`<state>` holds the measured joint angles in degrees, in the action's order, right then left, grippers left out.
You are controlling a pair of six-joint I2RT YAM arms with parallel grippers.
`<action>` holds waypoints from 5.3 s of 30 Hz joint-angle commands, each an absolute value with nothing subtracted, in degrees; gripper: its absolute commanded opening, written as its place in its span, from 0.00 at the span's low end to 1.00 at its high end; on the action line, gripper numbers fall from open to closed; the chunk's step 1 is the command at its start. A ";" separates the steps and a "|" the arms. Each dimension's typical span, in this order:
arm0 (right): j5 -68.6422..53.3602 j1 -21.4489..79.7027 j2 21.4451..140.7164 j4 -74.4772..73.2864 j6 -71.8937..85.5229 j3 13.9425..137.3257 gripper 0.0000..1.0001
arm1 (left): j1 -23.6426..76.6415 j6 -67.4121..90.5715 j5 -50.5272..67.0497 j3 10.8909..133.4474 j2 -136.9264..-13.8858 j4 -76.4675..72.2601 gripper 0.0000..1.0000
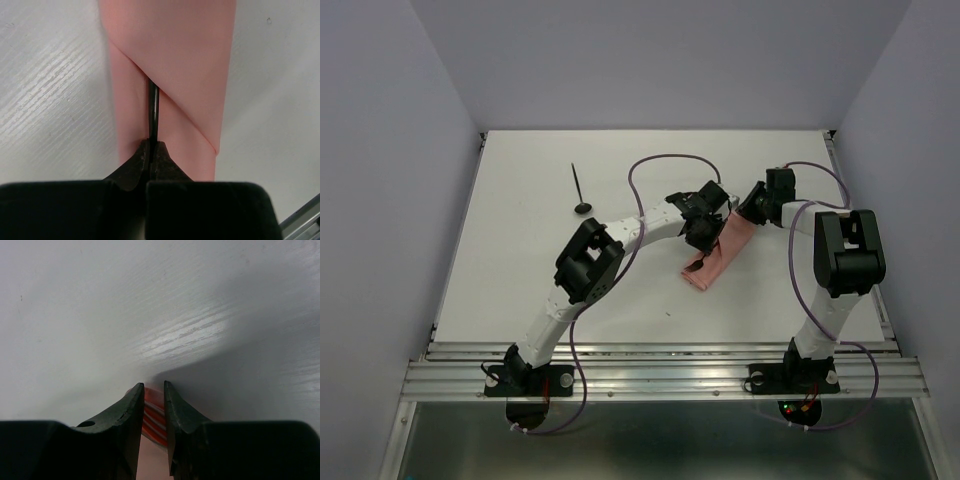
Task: Fold the napkin into a case and place the utensils inside
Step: Stuff the fork into the folded napkin, then pick up the spoon from the center of the board, then move to the center of the board.
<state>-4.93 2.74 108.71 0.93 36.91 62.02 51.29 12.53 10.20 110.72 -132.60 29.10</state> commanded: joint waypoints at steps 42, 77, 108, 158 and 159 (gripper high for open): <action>-4.57 3.60 109.60 -3.69 35.68 59.59 0.29 | 50.27 10.46 5.89 121.29 -138.16 31.11 0.00; 9.15 1.93 94.84 -12.83 31.64 64.16 0.70 | 48.09 9.05 -11.85 104.77 -113.29 34.72 0.73; 1.32 1.93 92.02 -12.39 31.03 60.91 0.70 | 11.69 21.45 -12.05 105.55 -130.95 28.74 0.57; -0.26 1.93 93.17 -12.13 29.36 61.61 0.66 | 47.63 13.18 -7.21 87.71 -100.90 22.33 0.00; 0.69 1.93 92.99 -12.13 29.27 61.52 0.67 | 48.07 13.18 -7.12 87.80 -101.07 22.41 0.00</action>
<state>-0.47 2.26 93.14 -13.26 31.00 60.90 46.30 12.93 -6.46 86.80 -104.01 24.14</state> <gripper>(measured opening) 0.664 0.041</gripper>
